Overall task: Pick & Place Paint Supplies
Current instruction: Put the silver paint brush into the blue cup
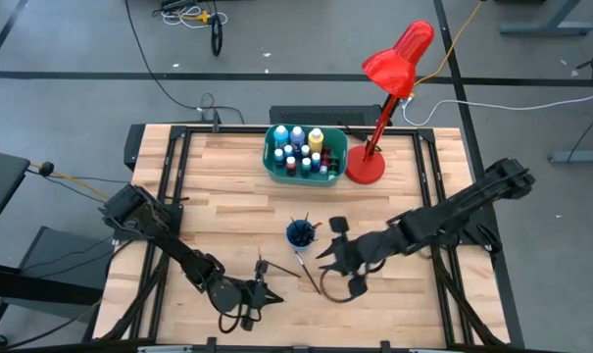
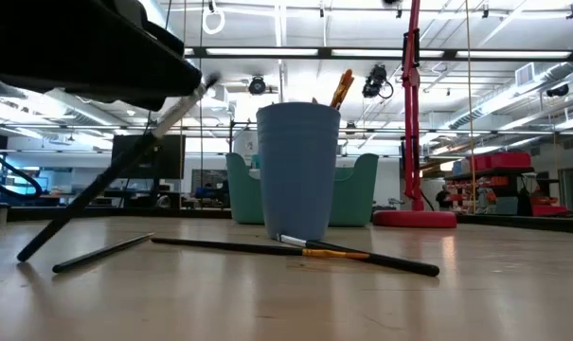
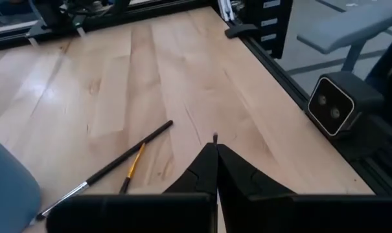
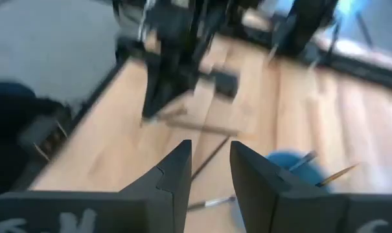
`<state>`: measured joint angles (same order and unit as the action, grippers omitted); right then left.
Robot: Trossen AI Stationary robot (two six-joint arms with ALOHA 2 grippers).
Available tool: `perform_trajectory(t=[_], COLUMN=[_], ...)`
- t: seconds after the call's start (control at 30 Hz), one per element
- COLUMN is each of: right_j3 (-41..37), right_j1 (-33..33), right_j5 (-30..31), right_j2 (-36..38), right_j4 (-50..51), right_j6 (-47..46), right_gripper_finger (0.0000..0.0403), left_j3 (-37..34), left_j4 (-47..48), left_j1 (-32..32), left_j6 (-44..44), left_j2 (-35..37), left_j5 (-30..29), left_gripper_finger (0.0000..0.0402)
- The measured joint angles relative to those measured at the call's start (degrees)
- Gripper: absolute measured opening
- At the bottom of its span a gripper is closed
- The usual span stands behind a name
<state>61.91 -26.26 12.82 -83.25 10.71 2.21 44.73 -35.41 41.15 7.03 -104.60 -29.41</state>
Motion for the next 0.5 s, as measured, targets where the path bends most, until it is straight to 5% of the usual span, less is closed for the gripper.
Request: perform_trajectory(t=[0.3,0.5], right_j3=[-8.3,-8.3], right_j1=[0.7,1.1], right_j5=[-2.0,-8.3], right_j2=[-17.3,-22.6], right_j4=[-20.4,-27.8], right_j6=[-0.3,3.5], right_gripper_finger=[0.0107,0.0107], left_j3=[0.0,0.1], left_j4=[0.2,2.9], left_j1=[-0.1,-0.9], left_j6=[1.4,12.2], left_j2=[0.0,0.0], left_j5=[-2.9,5.4], left_gripper_finger=[0.0004,0.0023])
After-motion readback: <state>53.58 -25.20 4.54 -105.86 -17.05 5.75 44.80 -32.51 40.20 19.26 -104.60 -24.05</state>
